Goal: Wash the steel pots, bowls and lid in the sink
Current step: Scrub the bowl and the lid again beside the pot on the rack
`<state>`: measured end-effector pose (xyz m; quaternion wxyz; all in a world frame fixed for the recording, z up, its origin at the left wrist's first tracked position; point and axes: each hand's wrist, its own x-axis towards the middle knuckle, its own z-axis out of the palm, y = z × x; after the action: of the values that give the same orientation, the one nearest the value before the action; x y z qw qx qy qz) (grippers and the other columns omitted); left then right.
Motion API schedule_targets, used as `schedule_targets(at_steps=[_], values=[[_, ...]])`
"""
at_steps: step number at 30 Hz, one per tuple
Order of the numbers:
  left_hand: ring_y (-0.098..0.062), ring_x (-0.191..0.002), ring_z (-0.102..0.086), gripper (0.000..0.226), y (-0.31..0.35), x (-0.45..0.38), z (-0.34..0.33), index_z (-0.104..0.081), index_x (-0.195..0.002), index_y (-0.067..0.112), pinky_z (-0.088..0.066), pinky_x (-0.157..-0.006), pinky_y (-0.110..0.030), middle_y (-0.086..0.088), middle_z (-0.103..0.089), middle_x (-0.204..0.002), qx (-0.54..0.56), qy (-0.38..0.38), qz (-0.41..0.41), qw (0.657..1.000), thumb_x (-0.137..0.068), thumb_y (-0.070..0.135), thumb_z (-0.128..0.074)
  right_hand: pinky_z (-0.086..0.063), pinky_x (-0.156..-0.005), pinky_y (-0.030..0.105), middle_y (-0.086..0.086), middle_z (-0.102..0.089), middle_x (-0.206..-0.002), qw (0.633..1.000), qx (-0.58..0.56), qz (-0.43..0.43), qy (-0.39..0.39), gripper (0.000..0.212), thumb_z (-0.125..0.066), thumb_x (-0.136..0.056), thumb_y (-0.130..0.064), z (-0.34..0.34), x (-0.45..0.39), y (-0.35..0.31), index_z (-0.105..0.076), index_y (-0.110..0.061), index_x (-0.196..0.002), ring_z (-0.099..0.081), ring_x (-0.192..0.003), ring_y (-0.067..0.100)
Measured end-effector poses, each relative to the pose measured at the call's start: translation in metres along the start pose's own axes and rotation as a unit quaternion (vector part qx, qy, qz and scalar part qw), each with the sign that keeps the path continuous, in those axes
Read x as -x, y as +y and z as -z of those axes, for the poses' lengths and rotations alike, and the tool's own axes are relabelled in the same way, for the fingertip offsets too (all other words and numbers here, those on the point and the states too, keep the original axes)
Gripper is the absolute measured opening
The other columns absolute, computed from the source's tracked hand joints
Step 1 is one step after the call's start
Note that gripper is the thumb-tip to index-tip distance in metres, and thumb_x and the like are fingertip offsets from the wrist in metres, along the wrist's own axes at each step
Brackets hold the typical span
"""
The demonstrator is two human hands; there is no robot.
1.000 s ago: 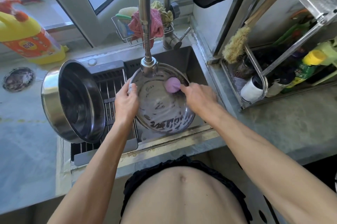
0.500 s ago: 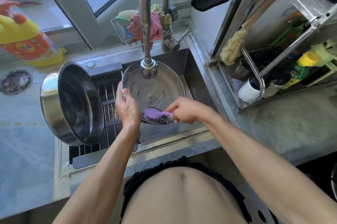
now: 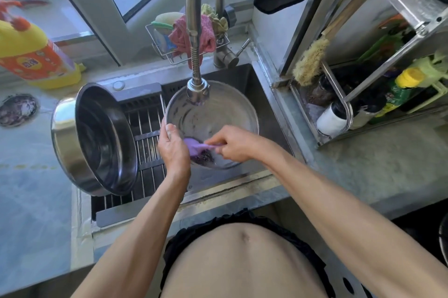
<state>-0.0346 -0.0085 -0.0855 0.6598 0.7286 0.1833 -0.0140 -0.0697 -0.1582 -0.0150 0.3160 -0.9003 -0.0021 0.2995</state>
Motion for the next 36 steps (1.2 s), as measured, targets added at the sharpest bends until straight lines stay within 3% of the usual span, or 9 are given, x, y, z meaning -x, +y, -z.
schedule_targets(at_steps=[2, 5, 10, 14, 17, 22, 27, 30, 36], values=[[-0.015, -0.102, -0.059, 0.036, 0.001, 0.004, -0.004, -0.062, -0.132, 0.006, -0.046, -0.089, -0.025, -0.012, -0.067, -0.117, 0.029, 0.017, 0.034, 0.999, -0.112, 0.024, -0.038, -0.052, -0.077, 0.02, -0.001, -0.071, -0.111, 0.994, -0.039, 0.024, 0.101, 0.042, -0.053, -0.097, -0.015, -0.006, -0.013, 0.002, -0.061, -0.036, -0.132, -0.066, -0.086, 0.013], [-0.022, -0.098, -0.062, 0.035, 0.007, 0.004, -0.009, -0.063, -0.124, 0.003, -0.048, -0.095, -0.038, -0.017, -0.064, -0.105, 0.03, -0.03, 0.053, 0.998, -0.111, 0.026, -0.039, -0.056, -0.074, 0.044, 0.008, -0.067, -0.113, 0.96, 0.165, 0.009, 0.226, 0.055, -0.041, -0.1, -0.015, -0.006, -0.026, 0.007, -0.04, -0.048, -0.144, -0.067, -0.092, 0.034], [-0.015, -0.097, -0.065, 0.028, 0.014, -0.01, 0.004, -0.069, -0.113, 0.032, -0.052, -0.094, -0.034, 0.006, -0.071, -0.105, 0.008, -0.067, 0.06, 0.996, -0.109, 0.028, -0.042, -0.047, -0.067, 0.039, 0.012, -0.061, -0.117, 0.861, 0.44, -0.075, 0.245, 0.039, -0.028, -0.108, -0.021, 0.026, -0.028, 0.027, -0.05, -0.016, -0.139, -0.06, -0.102, 0.032], [0.005, -0.091, -0.061, 0.031, 0.024, -0.017, 0.008, -0.062, -0.12, 0.035, -0.046, -0.073, -0.006, 0.018, -0.066, -0.103, -0.028, -0.055, 0.026, 0.998, -0.11, 0.02, -0.037, -0.053, -0.083, 0.044, 0.013, -0.063, -0.118, 0.888, 0.403, -0.167, 0.145, 0.032, -0.046, -0.098, -0.008, 0.028, -0.029, 0.026, -0.061, -0.011, -0.126, -0.061, -0.106, 0.036], [-0.007, -0.096, -0.063, 0.034, 0.025, -0.018, 0.008, -0.065, -0.127, 0.024, -0.049, -0.075, -0.012, 0.01, -0.068, -0.106, -0.037, -0.037, 0.024, 0.998, -0.109, 0.021, -0.036, -0.053, -0.087, 0.04, 0.01, -0.062, -0.121, 0.925, 0.32, -0.183, 0.096, 0.035, -0.052, -0.09, -0.006, 0.022, -0.025, 0.012, -0.061, -0.01, -0.124, -0.064, -0.108, 0.036], [-0.016, -0.106, -0.067, 0.037, 0.024, -0.021, 0.015, -0.068, -0.126, 0.035, -0.055, -0.1, -0.046, 0.009, -0.072, -0.111, -0.023, -0.05, 0.062, 0.997, -0.105, 0.03, -0.039, -0.052, -0.08, 0.041, 0.014, -0.064, -0.118, 0.937, 0.196, -0.214, 0.193, 0.04, -0.05, -0.092, -0.008, 0.03, -0.023, 0.034, -0.061, -0.017, -0.129, -0.063, -0.106, 0.036], [-0.026, -0.1, -0.066, 0.037, 0.027, -0.007, 0.0, -0.06, -0.134, 0.004, -0.052, -0.093, -0.026, -0.024, -0.062, -0.13, -0.046, -0.126, 0.044, 0.99, -0.11, 0.024, -0.041, -0.057, -0.074, 0.041, 0.007, -0.068, -0.108, 0.954, 0.109, -0.123, 0.249, 0.055, -0.052, -0.093, -0.008, 0.024, -0.028, 0.027, -0.056, -0.046, -0.132, -0.066, -0.093, 0.03], [-0.015, -0.107, -0.066, 0.03, 0.032, -0.012, -0.001, -0.069, -0.122, 0.026, -0.05, -0.099, -0.03, 0.003, -0.073, -0.114, -0.02, -0.145, 0.069, 0.987, -0.11, 0.023, -0.042, -0.057, -0.066, 0.037, -0.006, -0.069, -0.092, 0.983, 0.021, -0.025, 0.18, 0.052, -0.056, -0.094, -0.009, 0.014, -0.029, 0.011, -0.059, -0.048, -0.128, -0.062, -0.067, 0.015], [-0.026, -0.111, -0.069, 0.034, 0.025, -0.031, 0.017, -0.075, -0.105, 0.035, -0.054, -0.101, -0.047, -0.001, -0.075, -0.114, -0.003, -0.1, 0.098, 0.99, -0.102, 0.021, -0.044, -0.045, -0.062, 0.024, 0.004, -0.07, -0.104, 0.989, 0.119, -0.033, -0.082, 0.045, -0.049, -0.093, -0.004, 0.022, -0.012, 0.012, -0.069, -0.029, -0.123, -0.059, -0.081, 0.019]])
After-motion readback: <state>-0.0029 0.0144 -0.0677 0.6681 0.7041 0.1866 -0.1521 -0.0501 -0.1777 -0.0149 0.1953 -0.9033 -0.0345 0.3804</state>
